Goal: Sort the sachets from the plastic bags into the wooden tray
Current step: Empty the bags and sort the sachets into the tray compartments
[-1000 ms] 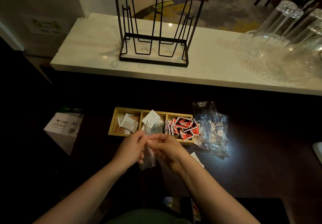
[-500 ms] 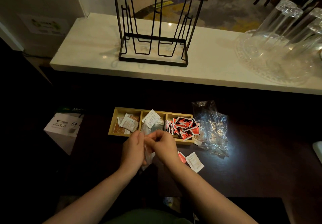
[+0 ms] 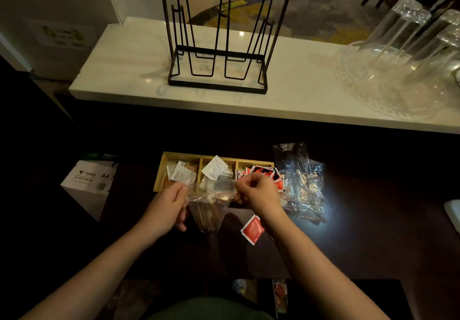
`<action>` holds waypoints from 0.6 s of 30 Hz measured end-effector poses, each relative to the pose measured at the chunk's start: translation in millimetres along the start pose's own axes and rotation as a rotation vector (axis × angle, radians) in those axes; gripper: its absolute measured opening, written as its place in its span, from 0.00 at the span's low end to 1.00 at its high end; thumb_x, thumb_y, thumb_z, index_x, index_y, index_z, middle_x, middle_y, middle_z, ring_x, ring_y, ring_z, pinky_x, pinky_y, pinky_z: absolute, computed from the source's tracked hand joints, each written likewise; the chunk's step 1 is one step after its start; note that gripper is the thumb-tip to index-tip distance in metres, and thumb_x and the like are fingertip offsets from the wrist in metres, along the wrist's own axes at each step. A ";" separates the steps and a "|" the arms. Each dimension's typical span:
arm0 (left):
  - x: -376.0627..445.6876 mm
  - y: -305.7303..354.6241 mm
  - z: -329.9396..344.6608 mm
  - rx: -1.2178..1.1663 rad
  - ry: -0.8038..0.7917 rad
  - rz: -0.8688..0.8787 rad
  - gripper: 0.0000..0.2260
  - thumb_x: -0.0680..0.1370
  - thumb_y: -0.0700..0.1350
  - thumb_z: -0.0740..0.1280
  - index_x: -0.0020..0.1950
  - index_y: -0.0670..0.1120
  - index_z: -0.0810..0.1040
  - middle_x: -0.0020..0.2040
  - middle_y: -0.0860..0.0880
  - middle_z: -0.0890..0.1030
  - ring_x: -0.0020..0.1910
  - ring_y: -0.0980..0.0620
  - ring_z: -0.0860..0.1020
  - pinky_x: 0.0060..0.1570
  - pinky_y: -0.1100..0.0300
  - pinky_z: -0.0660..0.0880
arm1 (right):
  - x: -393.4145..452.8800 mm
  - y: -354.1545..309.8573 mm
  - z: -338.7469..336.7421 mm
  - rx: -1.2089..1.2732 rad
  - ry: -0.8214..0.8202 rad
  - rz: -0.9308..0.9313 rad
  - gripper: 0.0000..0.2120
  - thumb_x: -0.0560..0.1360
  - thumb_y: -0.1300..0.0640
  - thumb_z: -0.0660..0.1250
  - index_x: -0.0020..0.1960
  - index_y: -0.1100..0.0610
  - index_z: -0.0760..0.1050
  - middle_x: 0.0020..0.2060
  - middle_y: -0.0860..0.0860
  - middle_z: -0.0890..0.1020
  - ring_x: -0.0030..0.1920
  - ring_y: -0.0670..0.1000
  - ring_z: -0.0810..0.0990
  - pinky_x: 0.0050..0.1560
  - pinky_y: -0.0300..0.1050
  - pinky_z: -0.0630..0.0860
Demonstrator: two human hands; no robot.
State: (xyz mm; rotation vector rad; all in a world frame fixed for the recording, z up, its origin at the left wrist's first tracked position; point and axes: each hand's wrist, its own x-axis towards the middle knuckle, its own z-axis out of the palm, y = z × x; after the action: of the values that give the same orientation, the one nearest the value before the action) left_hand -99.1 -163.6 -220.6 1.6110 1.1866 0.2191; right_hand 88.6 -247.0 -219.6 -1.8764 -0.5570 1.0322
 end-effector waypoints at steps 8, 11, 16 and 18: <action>-10.9 37.8 -1.3 0.729 0.139 0.145 0.12 0.78 0.49 0.59 0.37 0.51 0.76 0.32 0.54 0.78 0.30 0.57 0.76 0.33 0.57 0.75 | -2.7 -8.0 1.7 -0.732 0.205 -0.509 0.02 0.73 0.60 0.64 0.44 0.54 0.71 0.41 0.49 0.75 0.41 0.52 0.75 0.37 0.44 0.67; -5.4 36.9 4.9 0.573 0.088 0.084 0.13 0.77 0.48 0.59 0.35 0.51 0.76 0.33 0.52 0.80 0.32 0.53 0.78 0.36 0.54 0.78 | -10.4 -16.3 4.5 -0.657 0.126 -0.688 0.06 0.75 0.53 0.65 0.50 0.54 0.73 0.43 0.46 0.72 0.42 0.47 0.74 0.40 0.41 0.70; 4.9 33.8 9.6 0.437 0.062 0.110 0.10 0.78 0.44 0.61 0.38 0.45 0.76 0.33 0.49 0.78 0.32 0.53 0.76 0.31 0.56 0.72 | -19.5 -11.8 31.0 -0.824 -0.323 -0.748 0.29 0.71 0.47 0.70 0.68 0.53 0.65 0.58 0.52 0.77 0.58 0.51 0.76 0.55 0.49 0.76; 3.6 30.2 8.1 0.374 0.052 0.147 0.11 0.78 0.44 0.61 0.38 0.43 0.77 0.34 0.45 0.79 0.33 0.49 0.78 0.34 0.51 0.74 | -11.8 -6.7 40.2 -0.863 -0.280 -0.750 0.25 0.73 0.51 0.69 0.66 0.54 0.66 0.56 0.54 0.79 0.56 0.56 0.79 0.50 0.54 0.79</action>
State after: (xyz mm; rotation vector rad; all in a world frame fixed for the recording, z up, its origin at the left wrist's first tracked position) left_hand -74.7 -163.9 -200.8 2.0330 1.1994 0.1389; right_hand 48.8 -232.4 -218.8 -1.9152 -1.9317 0.5556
